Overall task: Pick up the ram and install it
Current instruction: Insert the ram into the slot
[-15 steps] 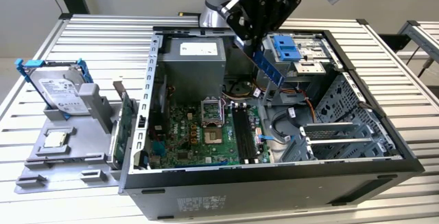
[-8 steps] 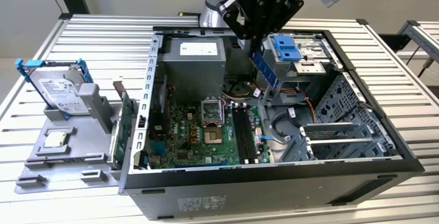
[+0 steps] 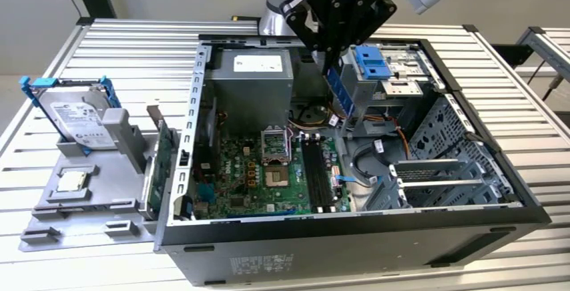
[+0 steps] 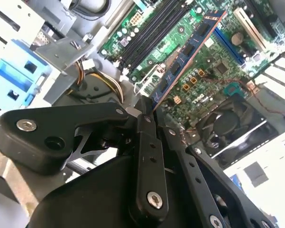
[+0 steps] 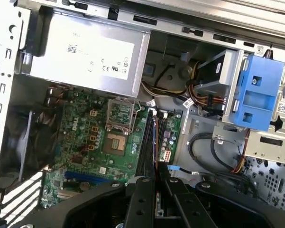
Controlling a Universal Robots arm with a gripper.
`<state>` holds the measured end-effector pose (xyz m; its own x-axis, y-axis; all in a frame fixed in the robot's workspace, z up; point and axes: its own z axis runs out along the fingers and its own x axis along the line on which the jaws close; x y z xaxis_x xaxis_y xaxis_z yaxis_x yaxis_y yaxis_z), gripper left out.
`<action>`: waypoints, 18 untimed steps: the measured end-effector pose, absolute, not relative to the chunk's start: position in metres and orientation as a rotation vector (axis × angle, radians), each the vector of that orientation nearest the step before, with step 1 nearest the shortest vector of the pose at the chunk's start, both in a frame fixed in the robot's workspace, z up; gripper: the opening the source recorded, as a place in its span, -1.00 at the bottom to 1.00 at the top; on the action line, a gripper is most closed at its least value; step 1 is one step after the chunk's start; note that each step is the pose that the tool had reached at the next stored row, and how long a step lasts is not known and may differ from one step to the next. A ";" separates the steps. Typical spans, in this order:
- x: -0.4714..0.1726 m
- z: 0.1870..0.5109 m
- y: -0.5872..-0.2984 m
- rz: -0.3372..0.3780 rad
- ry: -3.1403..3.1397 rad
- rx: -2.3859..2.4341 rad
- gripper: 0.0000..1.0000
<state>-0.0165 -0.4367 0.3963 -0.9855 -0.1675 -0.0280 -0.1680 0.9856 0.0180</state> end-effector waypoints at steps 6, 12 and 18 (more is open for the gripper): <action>-0.016 0.395 -0.437 0.030 3.110 -0.173 -1.00; -0.016 0.394 -0.437 0.028 3.113 -0.095 -1.00; -0.016 0.393 -0.437 0.025 3.114 -0.019 -1.00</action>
<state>-0.0165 -0.4367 0.3930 -0.9995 -0.0120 -0.0278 -0.0124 0.9998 0.0161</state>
